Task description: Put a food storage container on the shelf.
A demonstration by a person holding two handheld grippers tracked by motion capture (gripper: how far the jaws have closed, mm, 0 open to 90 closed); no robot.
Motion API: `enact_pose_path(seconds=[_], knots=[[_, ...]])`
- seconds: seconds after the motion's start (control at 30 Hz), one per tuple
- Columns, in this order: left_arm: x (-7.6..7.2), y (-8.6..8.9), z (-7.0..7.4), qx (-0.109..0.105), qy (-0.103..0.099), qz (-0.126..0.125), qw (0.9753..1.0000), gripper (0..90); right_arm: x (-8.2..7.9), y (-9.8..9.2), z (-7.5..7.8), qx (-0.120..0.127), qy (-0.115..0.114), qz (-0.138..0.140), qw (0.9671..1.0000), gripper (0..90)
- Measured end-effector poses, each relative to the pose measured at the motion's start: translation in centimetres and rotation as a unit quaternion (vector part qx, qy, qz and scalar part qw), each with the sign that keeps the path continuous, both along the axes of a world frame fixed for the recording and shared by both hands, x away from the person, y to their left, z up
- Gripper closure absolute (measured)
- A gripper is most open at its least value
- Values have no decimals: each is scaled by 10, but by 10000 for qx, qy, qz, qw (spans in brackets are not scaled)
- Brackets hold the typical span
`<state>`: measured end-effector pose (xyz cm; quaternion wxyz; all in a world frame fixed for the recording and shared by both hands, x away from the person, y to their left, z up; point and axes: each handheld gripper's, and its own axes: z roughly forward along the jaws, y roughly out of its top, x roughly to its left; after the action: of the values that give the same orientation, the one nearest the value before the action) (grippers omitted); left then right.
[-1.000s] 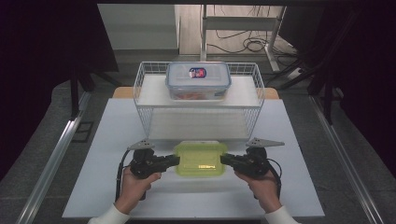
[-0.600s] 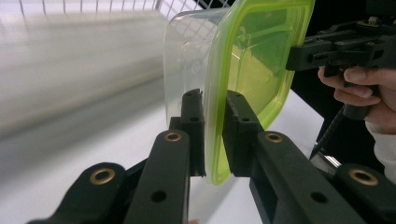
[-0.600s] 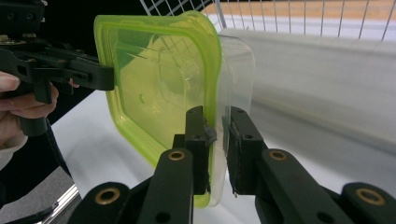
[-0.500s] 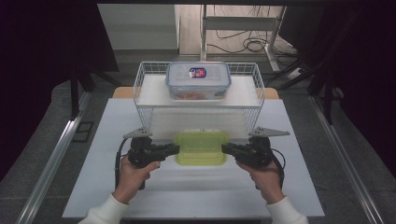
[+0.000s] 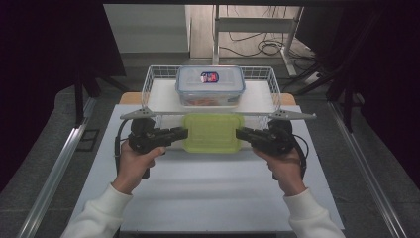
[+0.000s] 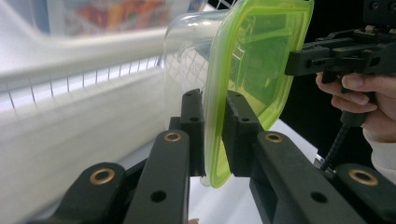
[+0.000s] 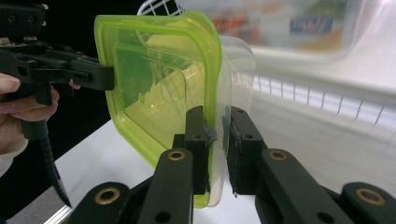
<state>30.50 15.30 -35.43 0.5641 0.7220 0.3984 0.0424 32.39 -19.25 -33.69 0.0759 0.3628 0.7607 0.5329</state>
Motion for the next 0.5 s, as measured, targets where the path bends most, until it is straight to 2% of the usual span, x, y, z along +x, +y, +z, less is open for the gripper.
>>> enact_pose_path(seconds=[0.03, 0.07, 0.3, 0.33, 0.37, 0.5], knots=[[3, 0, 7, -26, -35, 6, 10000, 804, 3, 0, 7, -19, -36, -15, 10000, 797], [3, 0, 7, -26, -35, 6, 10000, 805, 3, 0, 7, -19, -36, -15, 10000, 797], [12, 1, 33, -67, -186, 3, 9998, 804, 12, 1, 37, -37, -182, -10, 9998, 797], [14, 1, 37, -56, -213, 7, 9998, 805, 15, 1, 45, -49, -211, -9, 9998, 797], [16, 0, 41, -62, -218, 15, 9997, 805, 15, 1, 45, -49, -211, -9, 9998, 797], [28, 2, 55, -75, -218, 6, 9997, 805, 25, 2, 61, -54, -249, -27, 9997, 797]])
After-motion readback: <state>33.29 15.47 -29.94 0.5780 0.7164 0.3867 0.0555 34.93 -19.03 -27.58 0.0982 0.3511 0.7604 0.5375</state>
